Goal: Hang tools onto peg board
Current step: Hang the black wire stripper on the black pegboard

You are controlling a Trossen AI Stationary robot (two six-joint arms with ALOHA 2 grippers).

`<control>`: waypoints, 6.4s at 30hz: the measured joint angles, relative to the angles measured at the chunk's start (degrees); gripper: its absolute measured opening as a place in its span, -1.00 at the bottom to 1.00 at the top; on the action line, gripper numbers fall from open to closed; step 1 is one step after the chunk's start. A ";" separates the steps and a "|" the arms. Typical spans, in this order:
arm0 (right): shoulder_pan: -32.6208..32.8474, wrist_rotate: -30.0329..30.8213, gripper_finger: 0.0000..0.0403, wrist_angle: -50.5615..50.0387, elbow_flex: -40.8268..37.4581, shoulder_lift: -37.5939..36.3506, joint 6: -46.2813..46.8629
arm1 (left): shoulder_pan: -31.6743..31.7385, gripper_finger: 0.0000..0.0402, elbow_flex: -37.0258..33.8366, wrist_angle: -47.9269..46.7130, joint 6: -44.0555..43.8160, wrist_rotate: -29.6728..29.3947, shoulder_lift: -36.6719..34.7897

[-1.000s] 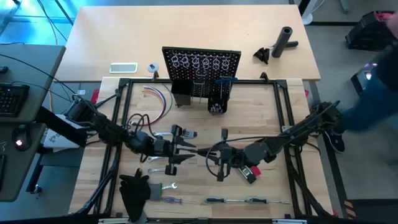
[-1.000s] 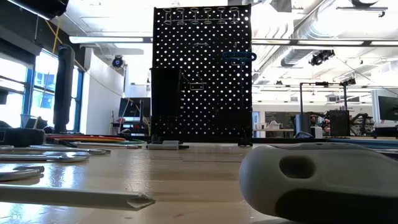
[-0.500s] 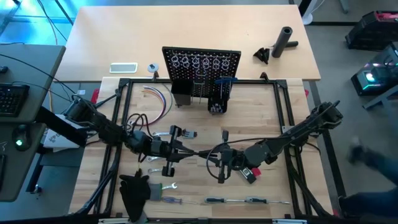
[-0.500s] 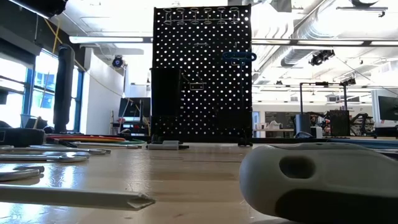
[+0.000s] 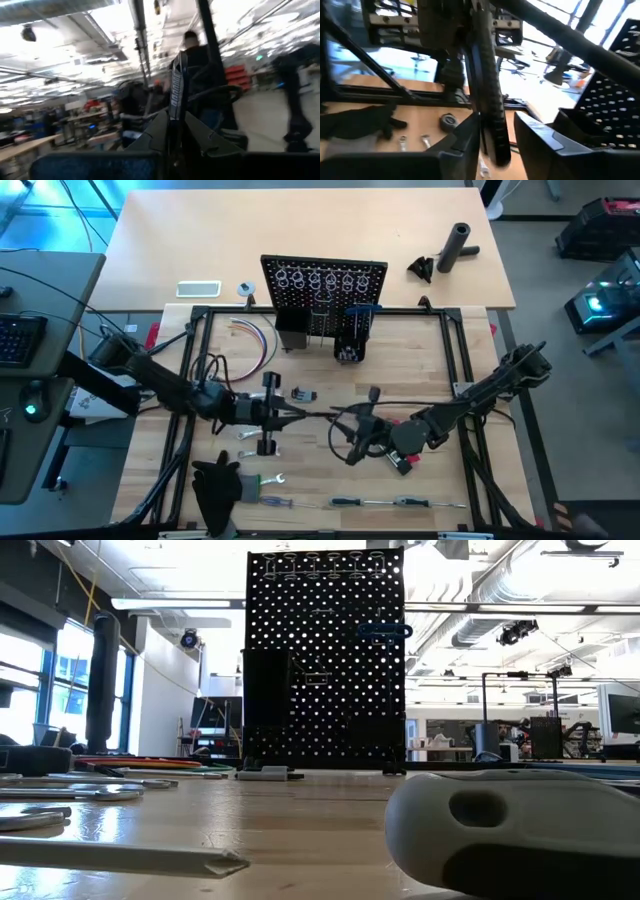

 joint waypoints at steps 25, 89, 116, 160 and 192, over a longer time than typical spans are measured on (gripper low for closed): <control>0.40 -1.35 -0.30 -32.21 -10.60 0.46 27.96 | 25.79 -0.89 19.69 -36.65 10.69 -4.34 -4.02; -10.29 -12.61 -0.29 -16.50 -24.04 0.48 16.54 | 31.12 -0.89 23.50 -30.89 10.84 -13.68 3.49; -10.25 -13.86 -0.29 -17.99 -24.02 0.48 17.76 | 28.26 -0.89 23.50 -19.94 21.31 -24.95 9.82; -10.24 -14.50 -0.29 -17.78 -24.02 0.48 18.51 | 36.07 -0.80 24.59 -36.77 0.89 -20.51 9.81; -10.23 -14.86 -0.29 -18.20 -24.02 0.48 19.38 | 35.59 0.07 27.93 -50.65 -4.72 -23.07 7.93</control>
